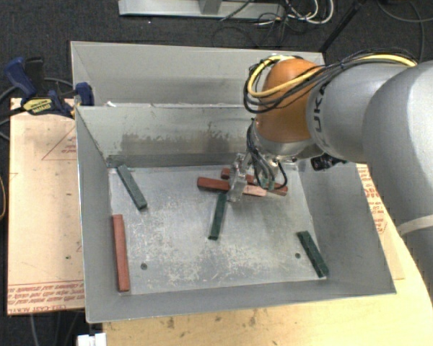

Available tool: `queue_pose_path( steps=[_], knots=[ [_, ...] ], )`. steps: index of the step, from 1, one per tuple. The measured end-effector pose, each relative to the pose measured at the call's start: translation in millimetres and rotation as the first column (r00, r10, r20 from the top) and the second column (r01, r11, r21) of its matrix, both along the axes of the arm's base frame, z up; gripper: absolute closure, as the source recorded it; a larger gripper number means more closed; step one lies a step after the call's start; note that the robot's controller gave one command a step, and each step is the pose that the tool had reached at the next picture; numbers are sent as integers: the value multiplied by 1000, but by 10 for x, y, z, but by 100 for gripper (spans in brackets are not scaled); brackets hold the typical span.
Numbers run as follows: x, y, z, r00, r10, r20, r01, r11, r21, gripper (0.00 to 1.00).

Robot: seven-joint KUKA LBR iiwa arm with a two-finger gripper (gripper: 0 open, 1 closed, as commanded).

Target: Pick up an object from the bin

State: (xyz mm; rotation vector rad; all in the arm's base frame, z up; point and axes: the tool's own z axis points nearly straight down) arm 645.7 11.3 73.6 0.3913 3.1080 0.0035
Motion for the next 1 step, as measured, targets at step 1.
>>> queue_pose_path(
  steps=[1],
  knots=[
    [-619,83,117,961,276,-9,-276,961,0,100]
  ],
)
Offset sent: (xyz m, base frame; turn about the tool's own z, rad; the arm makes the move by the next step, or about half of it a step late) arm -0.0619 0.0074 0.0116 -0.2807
